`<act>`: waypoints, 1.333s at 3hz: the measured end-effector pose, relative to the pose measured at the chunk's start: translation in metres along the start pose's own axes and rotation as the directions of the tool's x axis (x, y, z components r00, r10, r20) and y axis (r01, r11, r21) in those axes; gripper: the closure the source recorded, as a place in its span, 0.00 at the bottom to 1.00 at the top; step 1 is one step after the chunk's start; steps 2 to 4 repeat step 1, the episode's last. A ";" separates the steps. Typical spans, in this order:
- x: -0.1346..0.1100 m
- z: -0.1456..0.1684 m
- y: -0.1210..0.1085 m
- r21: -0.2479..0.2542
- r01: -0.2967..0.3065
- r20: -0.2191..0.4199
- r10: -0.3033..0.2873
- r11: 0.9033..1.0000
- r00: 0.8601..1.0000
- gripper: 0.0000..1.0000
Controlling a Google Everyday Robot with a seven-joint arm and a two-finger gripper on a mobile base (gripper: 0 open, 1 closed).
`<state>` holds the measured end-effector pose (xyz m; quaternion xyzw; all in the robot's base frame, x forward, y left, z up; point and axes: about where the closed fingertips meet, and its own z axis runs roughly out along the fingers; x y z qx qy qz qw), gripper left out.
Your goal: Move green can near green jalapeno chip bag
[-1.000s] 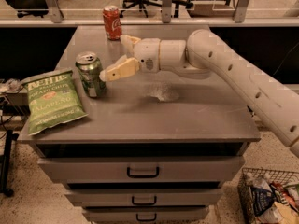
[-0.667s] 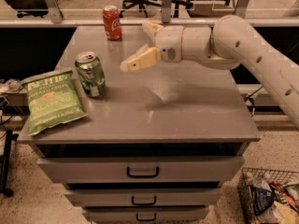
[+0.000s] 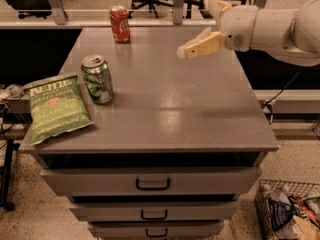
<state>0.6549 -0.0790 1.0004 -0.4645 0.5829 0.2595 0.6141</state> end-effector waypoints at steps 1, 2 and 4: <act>-0.001 -0.014 -0.007 0.028 0.006 0.002 -0.006 1.000 1.000 0.00; -0.001 -0.014 -0.007 0.028 0.006 0.002 -0.006 1.000 1.000 0.00; -0.001 -0.014 -0.007 0.028 0.006 0.002 -0.006 1.000 1.000 0.00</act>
Offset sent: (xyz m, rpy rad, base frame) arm 0.0000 0.0000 0.0000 0.0000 0.0000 0.0000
